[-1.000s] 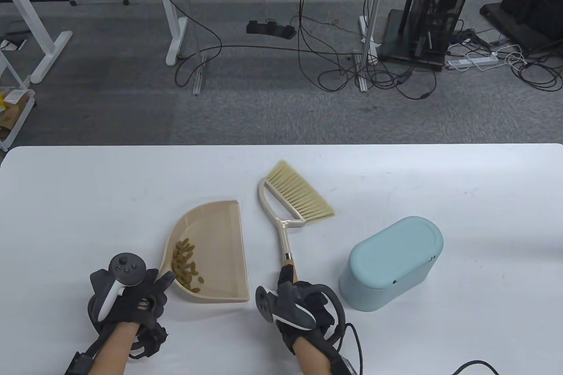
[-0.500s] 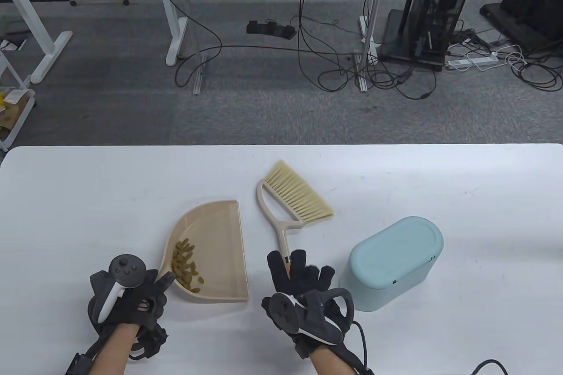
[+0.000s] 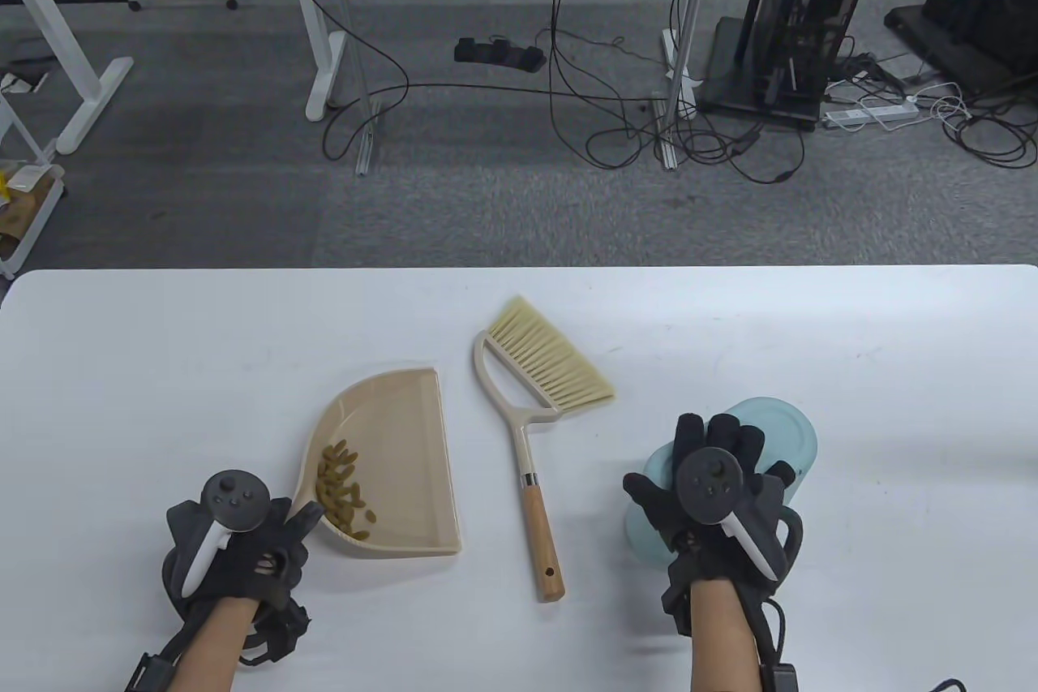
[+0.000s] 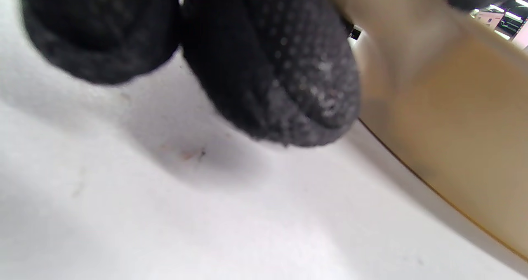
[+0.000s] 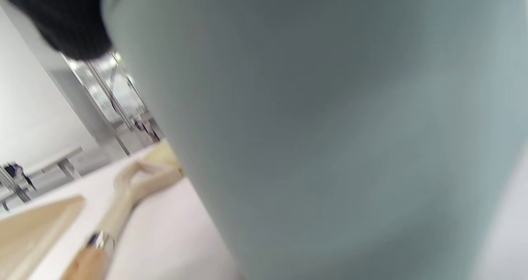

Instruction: Sweep raisins on the table into the desktop trash can

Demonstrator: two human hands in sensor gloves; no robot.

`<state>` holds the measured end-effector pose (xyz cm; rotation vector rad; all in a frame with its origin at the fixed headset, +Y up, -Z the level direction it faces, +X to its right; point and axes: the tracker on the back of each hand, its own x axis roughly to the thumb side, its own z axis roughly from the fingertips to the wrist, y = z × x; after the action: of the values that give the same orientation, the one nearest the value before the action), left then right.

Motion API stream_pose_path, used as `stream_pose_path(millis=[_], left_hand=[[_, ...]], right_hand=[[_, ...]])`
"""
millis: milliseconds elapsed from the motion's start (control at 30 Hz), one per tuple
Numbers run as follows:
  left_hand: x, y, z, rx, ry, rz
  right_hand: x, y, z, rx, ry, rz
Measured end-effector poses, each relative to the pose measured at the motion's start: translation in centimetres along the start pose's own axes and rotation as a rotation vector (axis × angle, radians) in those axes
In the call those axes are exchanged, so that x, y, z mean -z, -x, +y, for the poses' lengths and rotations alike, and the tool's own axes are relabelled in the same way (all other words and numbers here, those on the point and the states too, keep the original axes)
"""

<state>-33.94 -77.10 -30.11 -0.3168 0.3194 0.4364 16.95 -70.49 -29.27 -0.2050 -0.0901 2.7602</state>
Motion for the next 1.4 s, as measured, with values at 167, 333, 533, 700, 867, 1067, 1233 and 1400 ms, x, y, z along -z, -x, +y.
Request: stream_pose_path(millis=[167,333,533,700,867,1067,1233,1400], left_hand=[[-0.1,0.0,0.0,0.0,-0.001,0.008],[0.0,0.0,0.0,-0.005,0.003,0.009],[0.0,0.1,-0.1,-0.005,0.005,0.003],[0.0,0.1,-0.1,0.0,-0.001,0.004],[0.0,0.1,-0.1,0.007,-0.009,0.006],[-0.1,0.1,-0.2,0.008,-0.02,0.006],[0.0,0.1,-0.2,0.002,-0.016,0.005],[0.0,0.3,1.0,-0.092,-0.099,-0.054]], right_hand=[[0.3,-0.6,0.1,-0.063,-0.004,-0.009],[0.4,-0.2,-0.2,-0.031,-0.055,0.013],[-1.0,0.6,-2.5,0.21,0.139,-0.074],[-2.6,1.8,-5.2,0.419,0.332,-0.1],[-2.4,2.9,-5.3,0.538,0.38,-0.042],[-2.4,3.4,-3.3,0.583,0.495,-0.073],[-2.7,3.7,-3.2,0.622,0.516,-0.078],[-3.2,4.0,-3.9,0.585,0.482,-0.067]])
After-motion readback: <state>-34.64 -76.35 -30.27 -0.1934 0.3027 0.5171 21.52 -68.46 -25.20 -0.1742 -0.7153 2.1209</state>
